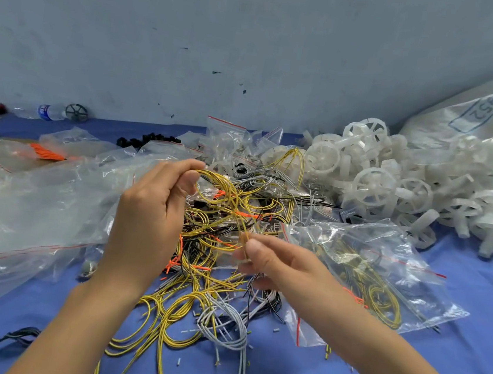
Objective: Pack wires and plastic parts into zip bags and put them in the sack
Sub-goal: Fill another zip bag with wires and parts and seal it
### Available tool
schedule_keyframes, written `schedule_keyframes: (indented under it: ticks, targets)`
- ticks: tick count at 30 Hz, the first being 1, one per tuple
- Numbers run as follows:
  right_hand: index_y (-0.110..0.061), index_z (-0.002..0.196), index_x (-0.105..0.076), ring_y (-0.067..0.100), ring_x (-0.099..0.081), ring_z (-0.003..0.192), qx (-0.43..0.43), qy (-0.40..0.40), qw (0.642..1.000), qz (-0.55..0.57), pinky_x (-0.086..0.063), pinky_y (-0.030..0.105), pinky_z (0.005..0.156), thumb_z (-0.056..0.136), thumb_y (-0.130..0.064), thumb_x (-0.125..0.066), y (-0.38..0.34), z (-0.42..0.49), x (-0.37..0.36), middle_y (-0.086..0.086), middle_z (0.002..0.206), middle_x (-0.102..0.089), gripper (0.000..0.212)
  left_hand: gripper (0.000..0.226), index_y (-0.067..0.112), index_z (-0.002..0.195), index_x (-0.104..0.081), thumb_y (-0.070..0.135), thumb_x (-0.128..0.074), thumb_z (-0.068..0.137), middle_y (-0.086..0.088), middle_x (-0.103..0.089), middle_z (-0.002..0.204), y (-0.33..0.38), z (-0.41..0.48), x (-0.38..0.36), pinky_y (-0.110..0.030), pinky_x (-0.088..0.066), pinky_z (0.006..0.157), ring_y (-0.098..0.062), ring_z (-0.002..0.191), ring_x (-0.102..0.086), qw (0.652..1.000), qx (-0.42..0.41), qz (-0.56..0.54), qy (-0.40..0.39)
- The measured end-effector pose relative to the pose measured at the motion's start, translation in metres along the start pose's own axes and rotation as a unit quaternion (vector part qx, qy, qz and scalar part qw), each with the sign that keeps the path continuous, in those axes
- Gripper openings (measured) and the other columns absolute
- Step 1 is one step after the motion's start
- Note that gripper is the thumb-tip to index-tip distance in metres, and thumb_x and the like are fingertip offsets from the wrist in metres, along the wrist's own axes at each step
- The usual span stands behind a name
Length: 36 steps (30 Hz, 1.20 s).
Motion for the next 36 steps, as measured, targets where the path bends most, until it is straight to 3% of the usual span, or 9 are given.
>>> schedule_keyframes:
  ticks: [5, 8, 12, 14, 16, 20, 26, 32, 36]
  targets:
    - [-0.038, 0.108, -0.063, -0.009, -0.063, 0.092, 0.039, 0.134, 0.976, -0.165, -0.047, 0.018, 0.078, 0.078, -0.071, -0.053, -0.004, -0.004, 0.015, -0.025, 0.099, -0.068, 0.046, 0.02, 0.018, 0.112, -0.066, 0.024, -0.05, 0.101, 0.015, -0.058, 0.086, 0.01, -0.004, -0.005, -0.006, -0.036, 0.067, 0.009, 0.077, -0.053, 0.998, -0.041, -0.007, -0.045]
    - [-0.042, 0.112, -0.047, -0.01, -0.058, 0.091, 0.051, 0.241, 0.948, -0.202, -0.045, 0.014, 0.072, 0.074, -0.075, -0.055, -0.005, -0.013, 0.021, -0.025, 0.108, -0.058, 0.051, 0.02, 0.019, 0.112, -0.066, 0.025, -0.05, 0.101, 0.014, -0.058, 0.086, 0.011, -0.005, -0.005, -0.006, -0.036, 0.064, 0.007, 0.074, -0.053, 0.998, -0.049, -0.002, -0.048]
    - [-0.043, 0.13, -0.048, -0.01, -0.054, 0.105, 0.104, 0.137, 0.956, -0.239, -0.047, 0.018, 0.087, 0.087, -0.061, -0.053, -0.012, -0.011, 0.006, -0.028, 0.115, -0.059, 0.047, 0.021, 0.019, 0.114, -0.066, 0.024, -0.05, 0.101, 0.016, -0.056, 0.086, 0.013, -0.006, -0.006, -0.005, -0.034, 0.065, 0.01, 0.075, -0.052, 0.997, -0.058, 0.0, -0.053]
    - [-0.031, 0.112, -0.062, -0.001, -0.062, 0.088, 0.133, 0.106, 0.958, -0.231, -0.048, 0.023, 0.077, 0.097, -0.041, -0.053, -0.014, -0.01, 0.0, -0.025, 0.095, -0.066, 0.02, 0.02, 0.019, 0.115, -0.066, 0.024, -0.05, 0.103, 0.016, -0.058, 0.088, 0.017, -0.008, -0.009, -0.005, -0.035, 0.068, 0.008, 0.078, -0.052, 0.995, -0.07, -0.006, -0.067]
    - [-0.02, 0.093, -0.064, 0.004, -0.057, 0.065, 0.142, 0.098, 0.96, -0.219, -0.045, 0.025, 0.061, 0.101, -0.031, -0.05, -0.014, -0.007, 0.0, -0.025, 0.077, -0.065, 0.02, 0.022, 0.019, 0.117, -0.065, 0.024, -0.05, 0.102, 0.013, -0.061, 0.09, 0.019, -0.01, -0.012, -0.007, -0.037, 0.071, 0.002, 0.078, -0.054, 0.994, -0.077, -0.004, -0.078]
    - [-0.025, 0.078, -0.062, 0.006, -0.051, 0.065, 0.122, 0.071, 0.98, -0.142, -0.044, 0.025, 0.062, 0.1, -0.03, -0.051, -0.012, -0.003, 0.007, -0.006, 0.066, -0.055, 0.025, 0.029, 0.017, 0.118, -0.067, 0.031, -0.048, 0.1, 0.013, -0.066, 0.096, 0.012, -0.01, -0.014, -0.005, -0.038, 0.074, 0.0, 0.081, -0.058, 0.993, -0.062, 0.016, -0.1]
    - [-0.025, 0.095, -0.071, 0.004, -0.056, 0.066, 0.07, 0.077, 0.979, -0.174, -0.049, 0.036, 0.07, 0.1, -0.025, -0.052, -0.002, -0.002, 0.024, -0.014, 0.07, -0.062, 0.019, 0.033, 0.02, 0.112, -0.069, 0.039, -0.046, 0.098, 0.006, -0.074, 0.102, 0.002, -0.014, -0.018, -0.041, -0.057, 0.065, -0.021, 0.085, -0.071, 0.981, -0.08, 0.086, -0.153]
    - [-0.035, 0.09, -0.07, 0.004, -0.06, 0.065, 0.064, 0.085, 0.977, -0.185, -0.053, 0.03, 0.072, 0.101, -0.021, -0.051, -0.006, -0.002, 0.028, -0.01, 0.073, -0.067, 0.025, 0.03, 0.019, 0.103, -0.069, 0.039, -0.048, 0.098, 0.006, -0.07, 0.081, -0.007, -0.009, -0.008, -0.039, -0.053, 0.055, -0.022, 0.066, -0.066, 0.987, -0.065, 0.102, -0.103]
    - [-0.027, 0.089, -0.07, 0.012, -0.068, 0.073, 0.055, 0.06, 0.983, -0.165, -0.056, 0.042, 0.079, 0.1, -0.024, -0.05, -0.003, -0.003, 0.021, -0.007, 0.077, -0.072, 0.022, 0.025, 0.029, 0.091, -0.063, 0.044, -0.046, 0.101, 0.01, -0.061, 0.065, -0.003, -0.014, -0.015, -0.035, -0.046, 0.053, -0.01, 0.056, -0.057, 0.997, 0.031, 0.006, -0.068]
Point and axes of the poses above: each hand's wrist, its own z-axis towards the middle knuckle, its own x-axis out of the back of the hand, y = z × x, the point moved 4 cm from there along z, towards the middle knuckle
